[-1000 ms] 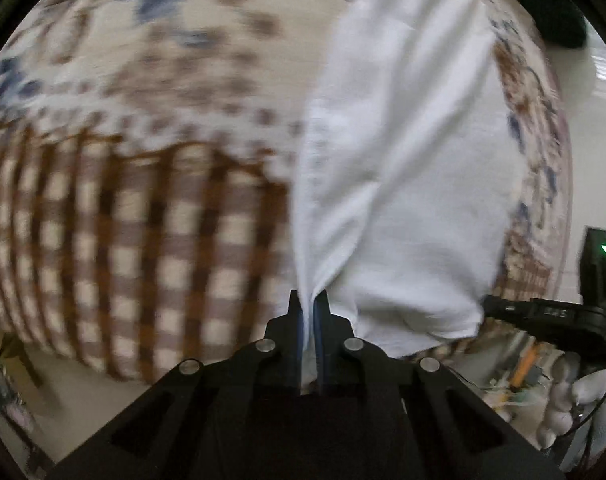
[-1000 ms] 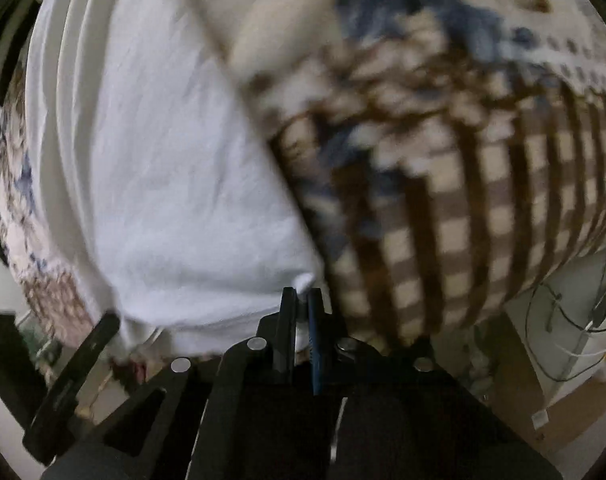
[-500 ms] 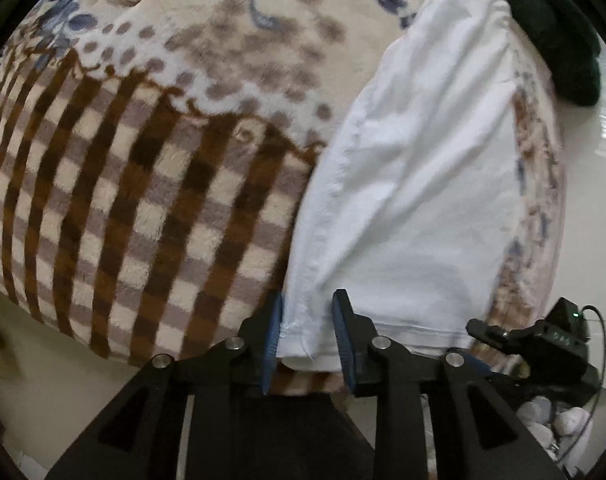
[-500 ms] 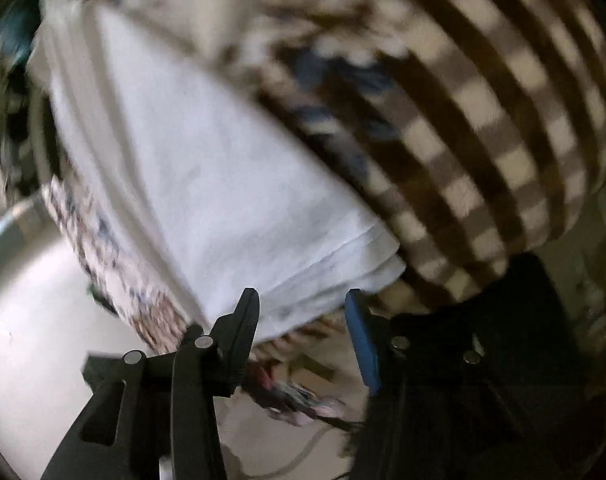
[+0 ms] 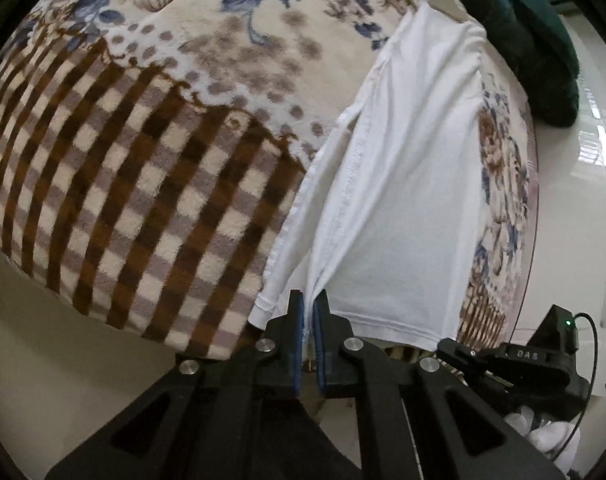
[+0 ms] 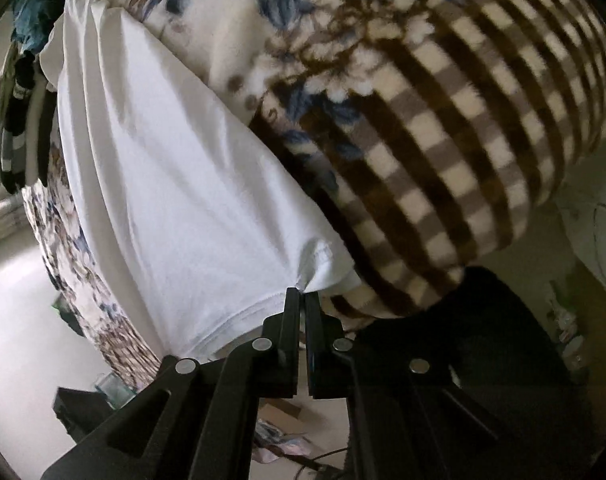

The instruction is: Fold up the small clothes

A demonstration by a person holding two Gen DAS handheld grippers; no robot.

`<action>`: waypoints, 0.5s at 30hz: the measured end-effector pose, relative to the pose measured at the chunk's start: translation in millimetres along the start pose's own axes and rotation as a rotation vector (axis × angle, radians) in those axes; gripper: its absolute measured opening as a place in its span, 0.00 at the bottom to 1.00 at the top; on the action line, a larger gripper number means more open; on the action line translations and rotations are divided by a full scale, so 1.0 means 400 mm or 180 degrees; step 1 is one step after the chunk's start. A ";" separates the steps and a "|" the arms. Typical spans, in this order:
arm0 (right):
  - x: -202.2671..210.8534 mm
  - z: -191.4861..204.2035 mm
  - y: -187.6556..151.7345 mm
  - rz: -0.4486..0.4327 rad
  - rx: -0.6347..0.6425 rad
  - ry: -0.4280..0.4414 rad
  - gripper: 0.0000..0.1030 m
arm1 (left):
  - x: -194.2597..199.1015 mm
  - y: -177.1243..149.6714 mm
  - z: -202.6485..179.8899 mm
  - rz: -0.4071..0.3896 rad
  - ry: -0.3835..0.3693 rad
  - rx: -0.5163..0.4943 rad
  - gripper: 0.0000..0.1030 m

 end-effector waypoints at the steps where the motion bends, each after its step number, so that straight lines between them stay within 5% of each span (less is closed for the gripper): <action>1: -0.001 -0.003 -0.002 0.0011 0.0037 -0.0048 0.02 | -0.011 0.003 0.004 0.0015 0.0025 0.0002 0.03; 8: -0.101 0.002 0.047 0.0120 0.0048 -0.0229 0.02 | -0.132 0.018 0.008 0.0196 0.0272 -0.0092 0.04; 12: -0.112 0.005 0.062 0.0390 0.0102 -0.0182 0.06 | -0.078 0.023 -0.009 0.0374 0.0137 -0.0165 0.07; 13: -0.096 0.014 0.061 0.0466 0.0147 -0.0104 0.08 | -0.049 0.028 -0.015 0.0352 0.0140 -0.0216 0.15; 15: -0.056 0.024 0.071 0.0506 0.0279 -0.0116 0.30 | -0.002 0.046 -0.024 0.0225 0.0195 -0.0335 0.31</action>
Point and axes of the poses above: each gripper's, at about its wrist camera, not at the fingertips, and x roughly against the way its jaws point, z to its left, y to its top, the point moved 6 cm from there along -x, roughly the way its jaws point, and after that the axes turned 11 degrees about y, right-handed, at the moved point
